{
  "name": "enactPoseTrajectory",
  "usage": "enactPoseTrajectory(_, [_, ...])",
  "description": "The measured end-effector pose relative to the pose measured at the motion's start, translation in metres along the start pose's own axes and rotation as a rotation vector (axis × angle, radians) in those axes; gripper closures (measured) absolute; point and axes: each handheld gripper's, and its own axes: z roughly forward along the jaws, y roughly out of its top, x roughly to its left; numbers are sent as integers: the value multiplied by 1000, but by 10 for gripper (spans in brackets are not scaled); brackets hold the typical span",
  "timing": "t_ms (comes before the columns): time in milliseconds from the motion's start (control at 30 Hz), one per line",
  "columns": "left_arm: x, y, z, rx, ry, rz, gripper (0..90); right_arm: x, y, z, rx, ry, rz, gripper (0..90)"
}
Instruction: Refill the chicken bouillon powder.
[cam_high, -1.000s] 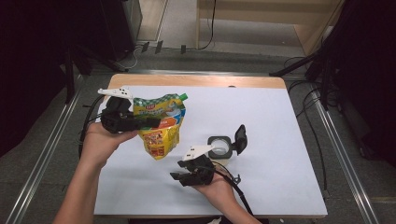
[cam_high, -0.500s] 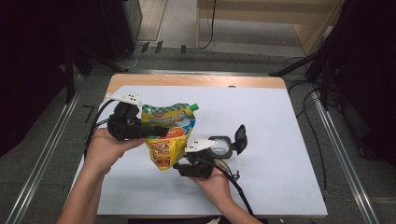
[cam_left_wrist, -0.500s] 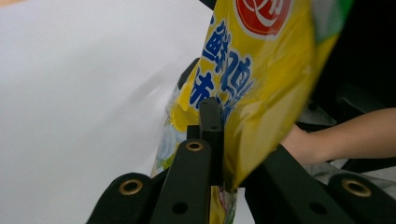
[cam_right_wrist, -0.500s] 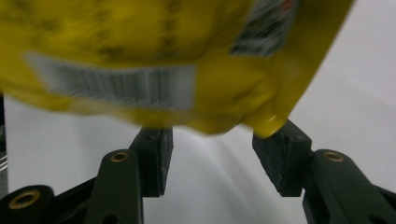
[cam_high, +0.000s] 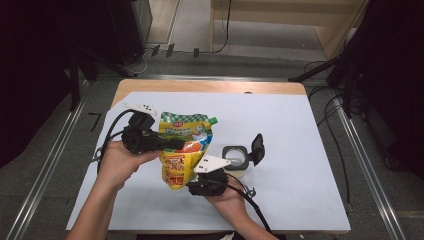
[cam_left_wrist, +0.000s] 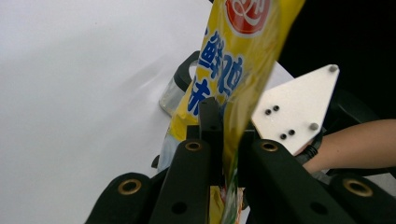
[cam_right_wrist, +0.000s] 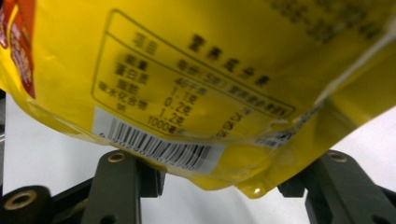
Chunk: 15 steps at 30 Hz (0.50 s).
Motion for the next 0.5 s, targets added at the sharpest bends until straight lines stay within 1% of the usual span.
enactPoseTrajectory(33, [0, 0, 1, -6, 0, 0, 889, 0, 0, -1, -1, -15, -1, 481])
enactPoseTrajectory(67, [-1, 0, 2, -16, 2, 0, 888, 0, 0, -2, 1, -15, 2, 482])
enactPoseTrajectory(133, [-2, 1, 3, -21, 5, 5, 883, -2, 0, -4, 2, 5, 26, 487])
enactPoseTrajectory(200, [-4, 1, 5, -19, 16, 18, 880, -2, 0, -5, 3, 15, 36, 489])
enactPoseTrajectory(267, [-5, 2, 8, -30, 13, 14, 873, 0, -1, -7, 9, 25, 52, 490])
enactPoseTrajectory(300, [-6, 2, 10, -29, 13, 21, 870, 0, -1, -7, 10, 28, 57, 492])
enactPoseTrajectory(367, [-8, 2, 14, -19, 31, 34, 863, 1, -1, -7, 11, 33, 59, 492])
enactPoseTrajectory(400, [-9, 2, 16, -16, 30, 37, 858, 2, -1, -7, 17, 42, 63, 492])
enactPoseTrajectory(500, [-9, 2, 22, -12, 32, 45, 841, 5, -2, -7, 23, 48, 60, 495])
